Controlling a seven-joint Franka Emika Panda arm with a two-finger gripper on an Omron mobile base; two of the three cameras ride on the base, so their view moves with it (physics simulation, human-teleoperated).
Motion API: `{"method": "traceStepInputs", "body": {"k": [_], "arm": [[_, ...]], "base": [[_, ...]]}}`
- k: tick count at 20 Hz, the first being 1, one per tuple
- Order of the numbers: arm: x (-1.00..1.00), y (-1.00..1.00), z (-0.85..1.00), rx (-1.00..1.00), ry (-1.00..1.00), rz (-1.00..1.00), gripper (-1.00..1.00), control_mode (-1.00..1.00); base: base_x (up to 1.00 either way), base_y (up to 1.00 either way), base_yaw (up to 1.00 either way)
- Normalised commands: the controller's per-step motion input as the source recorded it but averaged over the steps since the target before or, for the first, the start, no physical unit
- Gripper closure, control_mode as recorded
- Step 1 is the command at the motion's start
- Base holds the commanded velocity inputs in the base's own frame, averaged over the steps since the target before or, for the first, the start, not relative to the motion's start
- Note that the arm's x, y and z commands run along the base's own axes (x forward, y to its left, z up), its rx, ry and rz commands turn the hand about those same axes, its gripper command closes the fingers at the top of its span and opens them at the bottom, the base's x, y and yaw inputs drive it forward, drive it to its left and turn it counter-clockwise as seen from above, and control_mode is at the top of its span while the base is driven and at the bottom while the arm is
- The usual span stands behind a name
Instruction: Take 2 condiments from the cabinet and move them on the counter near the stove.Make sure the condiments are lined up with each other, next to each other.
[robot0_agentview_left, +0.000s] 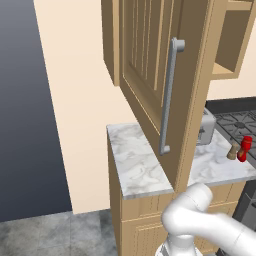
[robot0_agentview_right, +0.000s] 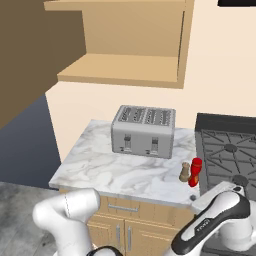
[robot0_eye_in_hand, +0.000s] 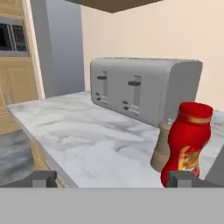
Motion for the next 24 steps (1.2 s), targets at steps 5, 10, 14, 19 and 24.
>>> {"method": "traceStepInputs", "body": {"k": [5, 10, 14, 19, 24], "arm": [[-0.40, 0.08, 0.62, -0.16, 0.29, -0.14, -1.00, -1.00], [-0.19, 0.49, 0.29, -0.36, 0.41, -0.30, -1.00, -1.00], [0.00, 0.73, 0.01, -0.42, 0.31, -0.36, -1.00, -1.00], [0.07, 1.00, 0.00, -0.27, 0.12, -0.08, -1.00, -1.00], [0.00, 0.78, 0.15, -0.05, 0.01, 0.07, -1.00, -1.00]], "base": [[0.00, 0.00, 0.00], [0.00, 0.00, 0.00], [0.00, 0.00, 0.00], [0.00, 0.00, 0.00], [0.00, 0.00, 0.00]]}}
